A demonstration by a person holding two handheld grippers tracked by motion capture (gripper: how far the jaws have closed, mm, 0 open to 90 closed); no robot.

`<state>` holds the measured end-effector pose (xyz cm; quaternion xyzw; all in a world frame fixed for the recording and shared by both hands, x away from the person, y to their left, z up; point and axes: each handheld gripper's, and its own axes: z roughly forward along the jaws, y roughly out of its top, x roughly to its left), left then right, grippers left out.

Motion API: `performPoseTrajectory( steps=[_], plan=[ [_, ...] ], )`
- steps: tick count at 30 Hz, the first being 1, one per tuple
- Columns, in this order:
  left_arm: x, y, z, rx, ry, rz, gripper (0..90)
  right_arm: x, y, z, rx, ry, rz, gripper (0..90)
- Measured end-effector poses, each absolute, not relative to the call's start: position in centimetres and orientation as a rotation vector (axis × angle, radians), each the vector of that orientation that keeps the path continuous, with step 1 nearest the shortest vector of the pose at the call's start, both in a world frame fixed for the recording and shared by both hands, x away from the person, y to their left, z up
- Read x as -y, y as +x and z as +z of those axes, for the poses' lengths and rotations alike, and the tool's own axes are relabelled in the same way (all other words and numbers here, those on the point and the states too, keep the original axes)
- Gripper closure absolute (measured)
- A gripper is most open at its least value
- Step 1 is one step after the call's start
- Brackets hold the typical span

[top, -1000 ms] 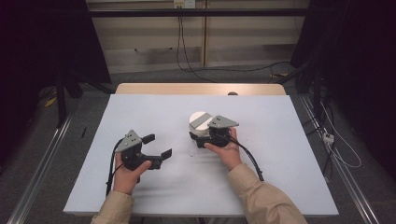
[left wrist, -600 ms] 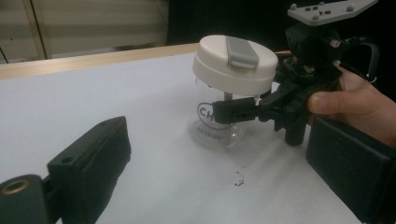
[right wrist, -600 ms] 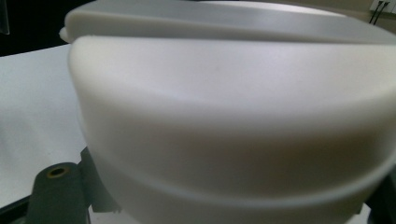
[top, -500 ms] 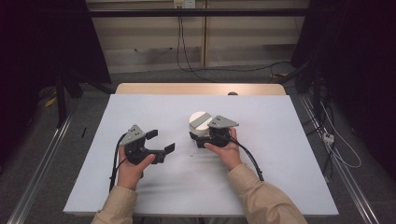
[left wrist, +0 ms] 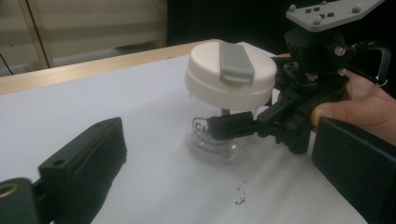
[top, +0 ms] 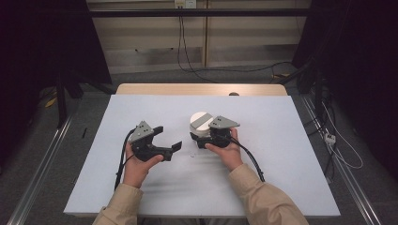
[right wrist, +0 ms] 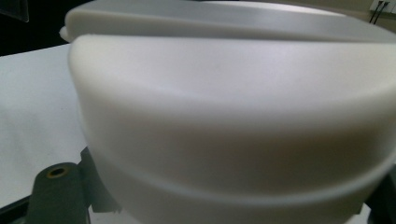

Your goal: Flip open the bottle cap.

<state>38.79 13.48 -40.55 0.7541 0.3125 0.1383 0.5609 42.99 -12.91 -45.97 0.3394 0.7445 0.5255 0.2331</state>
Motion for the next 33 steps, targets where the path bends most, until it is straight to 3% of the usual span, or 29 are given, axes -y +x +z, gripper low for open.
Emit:
performPoseTrajectory(
  steps=[5, 16, 26, 33],
  plan=[
    [-13.1, 39.2, -40.6, -0.743, 1.780, 0.313, 10.7, 13.0, 43.0, -46.0, -2.048, 0.934, 1.443, 19.0],
    [-12.3, 39.5, -40.2, -0.701, 1.807, 0.355, 44.8, 13.0, 43.0, -45.9, -2.048, 0.937, 1.442, 19.0],
    [-11.5, 40.0, -40.0, -0.694, 1.823, 0.365, 49.0, 13.0, 43.0, -46.0, -2.048, 0.936, 1.443, 18.9],
    [-11.2, 40.3, -39.9, -0.689, 1.841, 0.295, 68.3, 13.0, 43.0, -46.0, -2.047, 0.937, 1.442, 19.0]
  ],
)
